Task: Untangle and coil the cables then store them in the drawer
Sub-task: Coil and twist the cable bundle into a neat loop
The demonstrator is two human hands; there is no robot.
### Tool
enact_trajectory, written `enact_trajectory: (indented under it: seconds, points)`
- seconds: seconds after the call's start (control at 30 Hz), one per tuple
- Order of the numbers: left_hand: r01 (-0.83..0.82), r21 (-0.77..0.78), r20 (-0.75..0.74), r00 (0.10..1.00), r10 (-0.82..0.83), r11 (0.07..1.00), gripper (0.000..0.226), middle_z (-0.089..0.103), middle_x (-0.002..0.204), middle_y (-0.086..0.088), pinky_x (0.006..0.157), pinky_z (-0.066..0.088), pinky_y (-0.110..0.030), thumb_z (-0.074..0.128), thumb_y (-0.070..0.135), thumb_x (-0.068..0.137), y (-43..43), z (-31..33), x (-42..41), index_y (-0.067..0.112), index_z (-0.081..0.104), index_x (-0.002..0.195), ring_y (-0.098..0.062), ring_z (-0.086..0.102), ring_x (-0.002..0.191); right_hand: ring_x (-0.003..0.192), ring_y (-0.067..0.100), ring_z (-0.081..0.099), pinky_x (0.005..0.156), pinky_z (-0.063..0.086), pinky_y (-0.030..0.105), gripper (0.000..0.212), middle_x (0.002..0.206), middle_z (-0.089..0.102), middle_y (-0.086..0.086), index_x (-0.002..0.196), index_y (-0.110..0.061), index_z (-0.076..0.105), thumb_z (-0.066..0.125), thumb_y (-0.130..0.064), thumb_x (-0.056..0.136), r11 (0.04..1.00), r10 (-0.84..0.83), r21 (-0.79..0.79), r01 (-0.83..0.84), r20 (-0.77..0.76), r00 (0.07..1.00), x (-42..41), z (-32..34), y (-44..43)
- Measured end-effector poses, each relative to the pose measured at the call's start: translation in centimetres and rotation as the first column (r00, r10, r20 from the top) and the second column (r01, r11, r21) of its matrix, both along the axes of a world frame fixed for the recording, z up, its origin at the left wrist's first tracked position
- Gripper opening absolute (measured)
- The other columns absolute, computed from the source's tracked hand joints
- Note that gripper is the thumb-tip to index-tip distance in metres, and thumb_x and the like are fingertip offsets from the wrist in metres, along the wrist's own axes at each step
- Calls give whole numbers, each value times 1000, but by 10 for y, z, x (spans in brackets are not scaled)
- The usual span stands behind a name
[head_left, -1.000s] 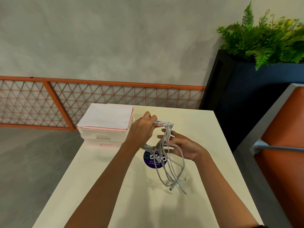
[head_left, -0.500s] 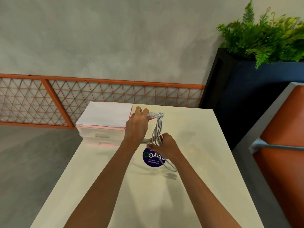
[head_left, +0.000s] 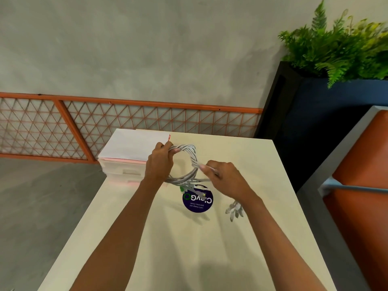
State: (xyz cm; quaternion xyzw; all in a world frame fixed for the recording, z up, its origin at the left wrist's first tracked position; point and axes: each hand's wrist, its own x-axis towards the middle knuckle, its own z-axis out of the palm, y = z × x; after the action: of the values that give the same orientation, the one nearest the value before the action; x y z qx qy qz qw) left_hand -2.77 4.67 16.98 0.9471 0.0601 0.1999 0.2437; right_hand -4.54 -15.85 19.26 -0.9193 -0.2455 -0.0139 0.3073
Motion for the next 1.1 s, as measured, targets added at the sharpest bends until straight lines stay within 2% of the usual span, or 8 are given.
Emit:
enact_trajectory:
  seconds: [0.2, 0.33, 0.47, 0.57, 0.7, 0.83, 0.93, 1.1]
  points:
    - [135, -145, 178, 978, -108, 980, 25, 56, 97, -19, 70, 35, -27, 48, 19, 98, 1, 3, -1, -1, 61, 109, -23, 49, 76, 51, 5, 31, 56, 28, 22, 45, 51, 35, -12, 61, -15, 40, 39, -39, 100, 919, 34, 390, 58, -225, 974, 5, 4, -17]
    - [172, -174, 195, 971, -137, 970, 28, 55, 101, -18, 72, 43, -34, 52, 21, 95, 0, 2, 0, -2, 61, 108, -22, 49, 83, 56, 9, 35, 60, 31, 25, 43, 60, 40, 2, 67, -11, 46, 38, -37, 101, 939, 49, 345, 15, -177, 983, 9, -5, -20]
    - [180, 25, 53, 982, -181, 983, 48, 55, 120, -9, 78, 42, -32, 60, 41, 87, 7, -3, 0, 2, 59, 116, -27, 49, 108, 51, 4, 36, 55, 31, 17, 39, 56, 40, -8, 67, -14, 45, 41, -33, 101, 966, 52, 258, -19, -123, 991, 7, -8, -19]
    - [210, 162, -74, 977, -200, 964, 66, 62, 117, -10, 87, 45, -36, 59, 52, 83, 5, 5, 1, 11, 47, 132, -29, 58, 105, 52, 7, 36, 54, 31, 18, 35, 56, 40, -8, 67, -22, 43, 43, -34, 100, 976, 83, 209, -66, -77, 994, 7, -14, -20]
    - [292, 454, -145, 956, -254, 842, 75, 63, 111, -12, 96, 44, -41, 53, 52, 87, 2, 5, 10, 33, 18, 151, -31, 61, 103, 54, 10, 39, 54, 33, 24, 31, 58, 45, -8, 75, -19, 48, 42, -39, 98, 981, 111, 159, -108, -10, 994, 9, -23, -19]
    - [374, 527, -78, 916, -395, 763, 61, 60, 109, -12, 77, 52, -38, 56, 37, 91, 0, 0, 16, 26, 34, 147, -29, 62, 91, 58, 20, 45, 54, 36, 30, 27, 61, 49, -2, 79, -23, 49, 42, -40, 98, 989, 113, 97, -115, 28, 993, 12, -30, -20]
    - [379, 496, -18, 904, -427, 781, 46, 62, 103, -10, 65, 53, -35, 59, 23, 92, -6, -5, 14, 20, 49, 137, -28, 64, 83, 57, 19, 43, 55, 37, 32, 31, 63, 51, 1, 79, -19, 49, 40, -40, 100, 988, 98, 116, -100, 27, 995, 14, -35, -22]
    - [263, 581, 187, 878, -441, 770, 24, 63, 81, -2, 38, 41, -24, 67, 13, 85, -5, -7, 12, 15, 63, 108, -22, 59, 57, 54, 8, 35, 57, 33, 21, 33, 59, 42, -9, 73, -23, 52, 38, -31, 102, 934, 31, 353, 53, -230, 973, 8, -37, -20]
